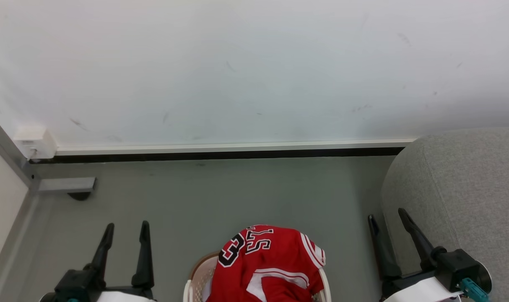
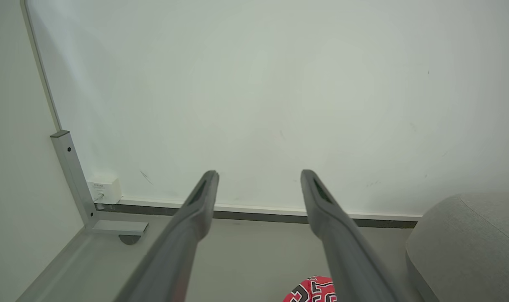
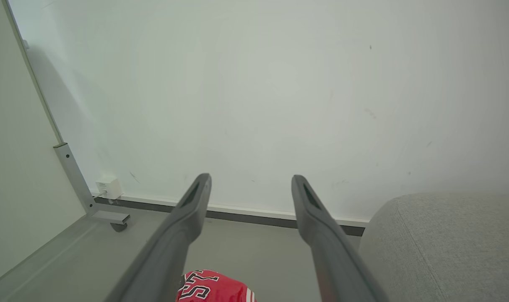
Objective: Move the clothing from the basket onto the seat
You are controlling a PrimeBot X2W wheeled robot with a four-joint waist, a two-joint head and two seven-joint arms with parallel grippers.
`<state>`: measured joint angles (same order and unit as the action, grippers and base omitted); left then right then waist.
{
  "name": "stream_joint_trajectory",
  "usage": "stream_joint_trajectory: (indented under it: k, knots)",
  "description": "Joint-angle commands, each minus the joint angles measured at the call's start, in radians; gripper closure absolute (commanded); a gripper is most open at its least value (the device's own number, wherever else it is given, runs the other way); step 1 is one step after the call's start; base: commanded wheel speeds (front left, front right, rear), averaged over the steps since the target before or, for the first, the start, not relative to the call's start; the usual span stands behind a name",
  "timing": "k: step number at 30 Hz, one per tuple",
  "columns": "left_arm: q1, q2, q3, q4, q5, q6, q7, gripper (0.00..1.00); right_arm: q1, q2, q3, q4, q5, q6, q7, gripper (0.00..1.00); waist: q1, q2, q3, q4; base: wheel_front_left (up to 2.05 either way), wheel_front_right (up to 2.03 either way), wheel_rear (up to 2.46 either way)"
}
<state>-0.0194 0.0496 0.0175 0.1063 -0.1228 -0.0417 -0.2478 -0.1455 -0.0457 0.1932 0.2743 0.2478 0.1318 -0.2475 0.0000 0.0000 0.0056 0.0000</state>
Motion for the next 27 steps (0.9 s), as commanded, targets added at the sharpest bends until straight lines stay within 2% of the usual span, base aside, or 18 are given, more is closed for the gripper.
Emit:
stream_joint_trajectory:
  k: [1,8,21,27]
  knots:
    - [0.009,0.004,0.000,-0.005,0.022,0.002,-0.006,0.00,-0.016,-0.008,0.004,-0.003,-0.012,-0.002,-0.007,0.00,0.0000,0.0000,0.000,0.000,0.00,0.00,0.00]
    - [0.012,0.004,-0.001,-0.009,0.067,0.004,-0.018,0.00,-0.016,-0.008,0.016,-0.002,-0.056,-0.002,-0.020,0.00,0.0000,0.0000,0.002,-0.003,0.00,0.00,0.00]
    - [0.007,0.003,0.006,-0.002,0.056,0.004,-0.017,0.00,-0.017,-0.007,0.018,0.004,-0.042,-0.002,-0.019,0.00,0.0000,0.0000,0.005,-0.011,0.00,0.00,0.00]
    - [0.005,0.003,0.009,-0.008,0.047,0.004,-0.017,0.00,-0.023,-0.007,0.017,0.000,-0.035,-0.002,-0.019,0.00,0.0000,0.0000,0.020,-0.037,0.00,0.00,0.00]
